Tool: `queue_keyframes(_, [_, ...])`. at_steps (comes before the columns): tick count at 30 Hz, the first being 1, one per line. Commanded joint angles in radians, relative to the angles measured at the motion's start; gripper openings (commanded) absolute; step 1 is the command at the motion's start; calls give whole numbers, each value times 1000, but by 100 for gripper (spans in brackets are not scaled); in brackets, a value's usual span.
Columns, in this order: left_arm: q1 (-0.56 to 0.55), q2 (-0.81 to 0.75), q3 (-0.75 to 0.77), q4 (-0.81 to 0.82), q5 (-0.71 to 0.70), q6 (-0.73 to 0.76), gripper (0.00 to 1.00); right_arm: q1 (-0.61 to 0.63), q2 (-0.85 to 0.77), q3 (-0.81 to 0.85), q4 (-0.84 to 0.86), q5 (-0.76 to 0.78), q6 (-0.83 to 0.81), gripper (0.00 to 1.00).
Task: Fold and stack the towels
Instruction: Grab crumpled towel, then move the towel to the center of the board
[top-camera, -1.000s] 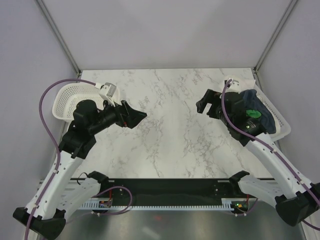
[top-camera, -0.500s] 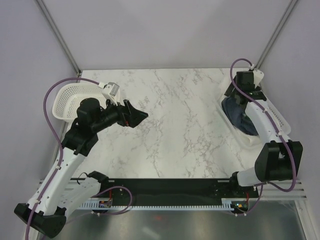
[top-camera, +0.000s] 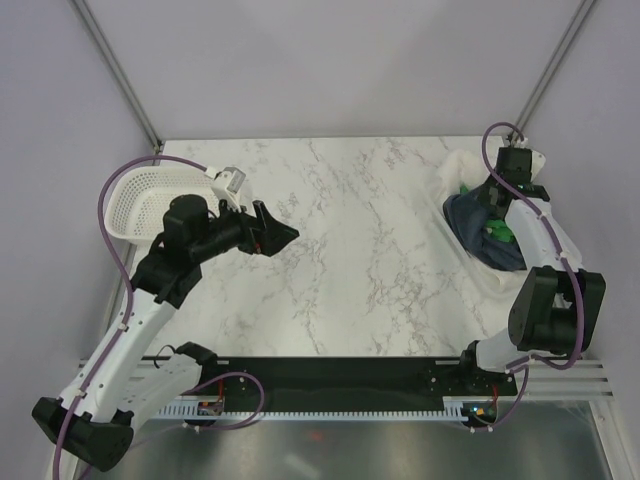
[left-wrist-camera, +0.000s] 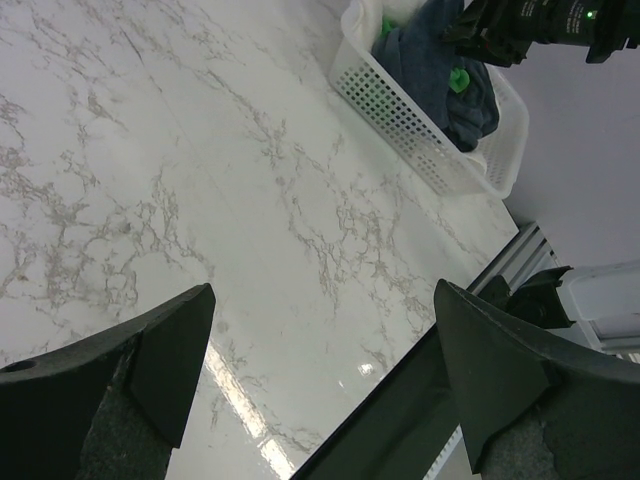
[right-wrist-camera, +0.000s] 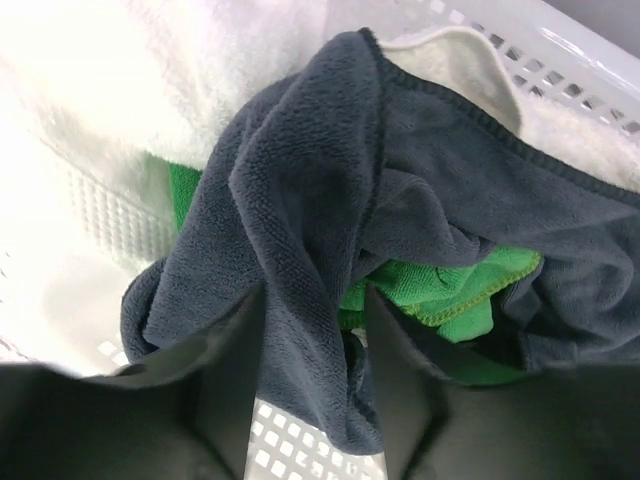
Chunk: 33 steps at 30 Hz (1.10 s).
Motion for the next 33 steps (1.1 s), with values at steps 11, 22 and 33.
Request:
queue_keyframes(11, [3,-40,2,-5,6,-13,98,12,8,251,-64,-144,-88,0])
queue_keyframes(22, [3,9,123,-86,-45,-16,98,196,-87,542,-70,-417,9,0])
queue_keyframes(33, [10,65,249,-148,-68,-19,98,351,-90,604,109,-665,186,0])
